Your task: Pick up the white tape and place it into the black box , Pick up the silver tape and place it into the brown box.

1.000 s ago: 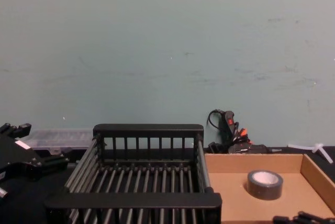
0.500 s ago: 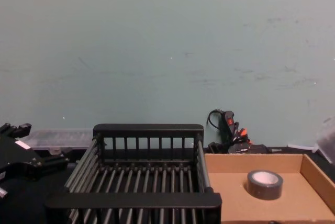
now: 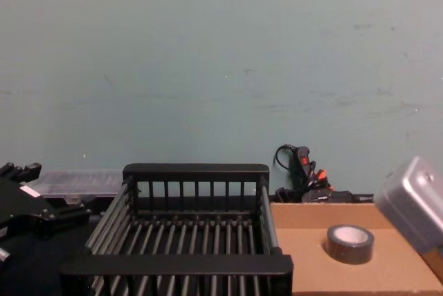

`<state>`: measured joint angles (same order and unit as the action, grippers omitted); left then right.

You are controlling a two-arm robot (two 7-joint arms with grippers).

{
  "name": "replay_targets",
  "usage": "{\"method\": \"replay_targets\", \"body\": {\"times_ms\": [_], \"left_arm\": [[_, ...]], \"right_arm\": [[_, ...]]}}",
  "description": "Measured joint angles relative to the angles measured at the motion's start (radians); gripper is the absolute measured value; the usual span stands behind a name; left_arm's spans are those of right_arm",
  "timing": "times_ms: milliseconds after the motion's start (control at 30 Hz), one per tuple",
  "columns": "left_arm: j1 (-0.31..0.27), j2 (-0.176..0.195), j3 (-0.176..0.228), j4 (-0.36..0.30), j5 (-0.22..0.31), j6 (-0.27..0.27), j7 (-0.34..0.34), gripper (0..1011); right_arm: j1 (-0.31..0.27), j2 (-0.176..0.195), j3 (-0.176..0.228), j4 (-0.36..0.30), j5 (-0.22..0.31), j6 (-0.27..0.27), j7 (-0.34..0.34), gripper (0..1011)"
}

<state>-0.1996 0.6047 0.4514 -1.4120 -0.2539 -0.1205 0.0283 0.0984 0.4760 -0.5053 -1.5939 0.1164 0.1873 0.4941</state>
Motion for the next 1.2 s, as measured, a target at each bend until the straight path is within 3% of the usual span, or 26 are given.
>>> {"method": "replay_targets", "body": {"times_ms": [1200], "left_arm": [[0.000,0.000,0.000,0.000,0.000,0.000,0.000,1001]], "right_arm": [[0.019,-0.023,-0.018,0.042,0.002,0.030,-0.008,1002]]}}
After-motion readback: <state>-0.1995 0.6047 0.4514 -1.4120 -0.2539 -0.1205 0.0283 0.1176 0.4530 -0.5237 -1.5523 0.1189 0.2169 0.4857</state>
